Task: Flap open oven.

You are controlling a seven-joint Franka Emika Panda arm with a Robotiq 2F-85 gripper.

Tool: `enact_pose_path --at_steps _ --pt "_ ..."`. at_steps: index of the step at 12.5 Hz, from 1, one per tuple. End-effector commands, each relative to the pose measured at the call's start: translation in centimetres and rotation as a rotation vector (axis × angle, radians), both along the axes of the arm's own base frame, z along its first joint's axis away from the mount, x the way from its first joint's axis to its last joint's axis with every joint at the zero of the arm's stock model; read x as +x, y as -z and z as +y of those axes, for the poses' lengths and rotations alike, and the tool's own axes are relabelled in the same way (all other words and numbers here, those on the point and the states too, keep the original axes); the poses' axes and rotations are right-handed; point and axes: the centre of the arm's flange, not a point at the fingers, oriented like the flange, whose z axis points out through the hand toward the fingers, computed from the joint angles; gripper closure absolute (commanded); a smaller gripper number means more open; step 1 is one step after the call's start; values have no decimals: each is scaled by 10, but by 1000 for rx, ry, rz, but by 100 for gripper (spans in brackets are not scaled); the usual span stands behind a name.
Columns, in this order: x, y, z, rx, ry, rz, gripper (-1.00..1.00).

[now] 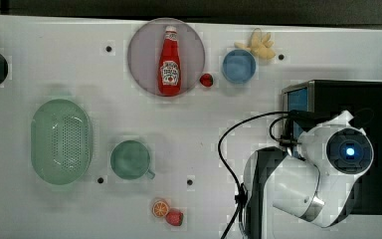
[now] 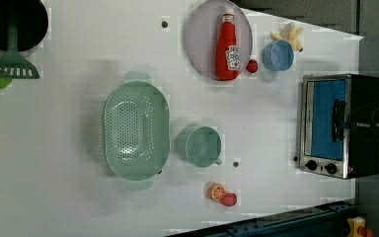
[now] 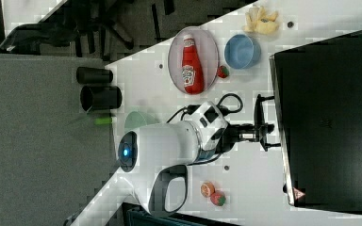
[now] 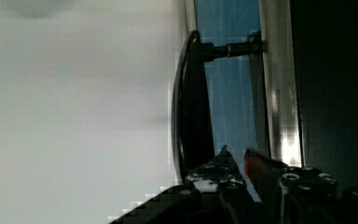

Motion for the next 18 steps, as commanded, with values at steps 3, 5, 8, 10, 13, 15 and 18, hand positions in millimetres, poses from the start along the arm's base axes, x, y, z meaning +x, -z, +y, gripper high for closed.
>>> enact_pose_path --at_steps 3,5,8,10,13,15,18 --pt "5 7 2 -11 -66 -6 65" --pt "9 9 12 -9 -84 1 65" --pt "15 15 35 -26 -150 28 65" --pt "21 18 54 -80 -199 53 65" --pt "26 30 83 -160 -133 70 65" --pt "29 40 109 -217 -102 92 65" --pt "32 62 146 -330 -99 123 65"
